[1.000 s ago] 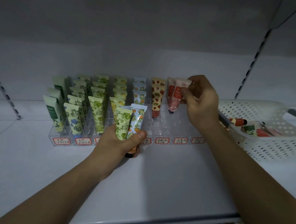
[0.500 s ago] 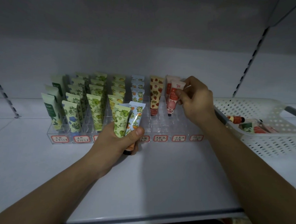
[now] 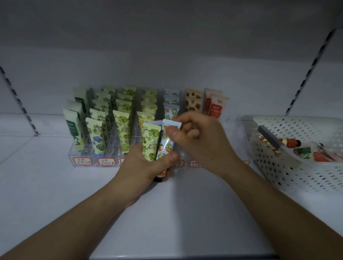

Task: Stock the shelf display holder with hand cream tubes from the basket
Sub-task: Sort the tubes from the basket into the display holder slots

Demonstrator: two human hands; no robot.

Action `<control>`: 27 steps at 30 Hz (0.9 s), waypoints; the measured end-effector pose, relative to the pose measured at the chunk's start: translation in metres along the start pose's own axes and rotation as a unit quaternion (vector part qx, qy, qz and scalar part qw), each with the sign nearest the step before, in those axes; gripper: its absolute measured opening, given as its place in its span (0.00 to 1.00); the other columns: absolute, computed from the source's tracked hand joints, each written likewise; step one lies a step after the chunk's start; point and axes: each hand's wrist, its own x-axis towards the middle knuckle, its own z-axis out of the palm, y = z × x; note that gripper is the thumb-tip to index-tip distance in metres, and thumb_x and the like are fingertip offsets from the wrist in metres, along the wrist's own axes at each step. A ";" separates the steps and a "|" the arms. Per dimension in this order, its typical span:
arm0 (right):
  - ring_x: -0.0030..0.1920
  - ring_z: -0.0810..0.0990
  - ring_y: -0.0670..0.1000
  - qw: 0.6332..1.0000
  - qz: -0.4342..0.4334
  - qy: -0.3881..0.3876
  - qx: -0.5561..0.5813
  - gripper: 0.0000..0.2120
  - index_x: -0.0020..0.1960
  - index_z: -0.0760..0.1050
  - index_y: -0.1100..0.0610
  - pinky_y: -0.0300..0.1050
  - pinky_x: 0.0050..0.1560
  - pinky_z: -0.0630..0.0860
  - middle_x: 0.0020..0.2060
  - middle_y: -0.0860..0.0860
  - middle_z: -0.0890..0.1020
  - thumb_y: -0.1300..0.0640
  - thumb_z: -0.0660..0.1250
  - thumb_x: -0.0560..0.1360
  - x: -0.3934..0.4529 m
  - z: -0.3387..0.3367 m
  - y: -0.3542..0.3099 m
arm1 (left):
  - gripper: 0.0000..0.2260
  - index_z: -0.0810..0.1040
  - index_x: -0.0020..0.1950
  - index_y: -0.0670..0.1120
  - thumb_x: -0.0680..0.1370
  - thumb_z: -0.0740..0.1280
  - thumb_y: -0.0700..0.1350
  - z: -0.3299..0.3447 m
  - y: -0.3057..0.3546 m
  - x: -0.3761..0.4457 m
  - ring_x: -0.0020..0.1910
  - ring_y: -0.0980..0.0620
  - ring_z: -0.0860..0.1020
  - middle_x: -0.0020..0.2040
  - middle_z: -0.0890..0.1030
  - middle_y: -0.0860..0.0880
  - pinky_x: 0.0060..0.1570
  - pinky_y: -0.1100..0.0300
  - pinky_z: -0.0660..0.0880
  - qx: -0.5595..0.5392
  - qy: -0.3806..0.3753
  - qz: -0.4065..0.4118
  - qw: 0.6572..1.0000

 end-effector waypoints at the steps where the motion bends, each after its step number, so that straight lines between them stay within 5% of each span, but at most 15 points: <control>1: 0.34 0.82 0.48 0.999 0.011 -0.039 -0.003 0.10 0.43 0.80 0.52 0.45 0.36 0.79 0.33 0.51 0.83 0.46 0.74 0.72 -0.001 0.004 0.002 | 0.04 0.80 0.41 0.46 0.71 0.74 0.44 0.000 0.000 0.000 0.30 0.48 0.72 0.31 0.75 0.46 0.31 0.53 0.72 0.014 -0.008 0.006 1.000; 4: 0.32 0.82 0.55 0.996 0.024 -0.047 0.065 0.09 0.44 0.82 0.58 0.52 0.33 0.79 0.33 0.52 0.84 0.53 0.71 0.77 0.000 0.002 0.006 | 0.05 0.81 0.37 0.50 0.71 0.74 0.47 0.002 0.004 -0.001 0.29 0.47 0.72 0.30 0.75 0.45 0.29 0.54 0.72 0.003 -0.005 0.006 1.000; 8: 0.29 0.81 0.51 0.975 0.037 0.108 0.191 0.05 0.46 0.78 0.57 0.48 0.32 0.78 0.30 0.52 0.83 0.60 0.67 0.80 0.007 -0.008 0.010 | 0.14 0.78 0.42 0.42 0.74 0.75 0.52 -0.003 0.004 0.000 0.29 0.44 0.73 0.32 0.76 0.40 0.34 0.52 0.71 -0.053 0.082 -0.030 0.995; 12: 0.34 0.84 0.49 0.990 -0.006 0.135 0.037 0.03 0.50 0.79 0.53 0.53 0.39 0.83 0.32 0.51 0.83 0.56 0.72 0.77 0.006 -0.001 0.020 | 0.06 0.76 0.42 0.41 0.72 0.66 0.43 -0.008 0.003 0.002 0.29 0.46 0.70 0.32 0.74 0.41 0.36 0.54 0.67 -0.105 0.126 -0.026 0.986; 16: 0.33 0.79 0.42 0.992 -0.024 0.104 -0.068 0.06 0.52 0.80 0.51 0.29 0.36 0.73 0.30 0.45 0.81 0.53 0.73 0.76 0.008 0.005 0.015 | 0.18 0.70 0.48 0.31 0.68 0.64 0.45 -0.006 0.008 0.000 0.25 0.48 0.68 0.33 0.74 0.37 0.29 0.59 0.69 -0.037 0.095 0.047 0.994; 18: 0.33 0.78 0.40 0.991 -0.041 0.093 -0.089 0.06 0.50 0.80 0.54 0.27 0.35 0.70 0.30 0.43 0.79 0.53 0.73 0.76 0.011 0.007 0.013 | 0.14 0.68 0.48 0.32 0.69 0.63 0.41 -0.004 0.011 0.000 0.25 0.50 0.69 0.35 0.71 0.37 0.28 0.60 0.68 -0.053 0.094 0.051 0.993; 22: 0.28 0.71 0.42 0.985 -0.077 0.075 -0.134 0.08 0.42 0.78 0.55 0.33 0.34 0.65 0.26 0.39 0.70 0.53 0.76 0.74 0.017 0.009 0.014 | 0.09 0.70 0.49 0.38 0.70 0.59 0.37 0.000 0.015 -0.002 0.26 0.53 0.73 0.39 0.71 0.40 0.26 0.59 0.66 -0.097 0.103 0.029 0.990; 27: 0.29 0.71 0.44 0.985 -0.064 0.059 -0.152 0.15 0.36 0.71 0.51 0.40 0.34 0.67 0.27 0.41 0.71 0.51 0.77 0.72 0.020 0.012 0.015 | 0.13 0.72 0.53 0.39 0.69 0.61 0.37 0.002 0.016 -0.003 0.30 0.52 0.74 0.37 0.75 0.42 0.28 0.61 0.72 -0.113 0.108 0.009 0.988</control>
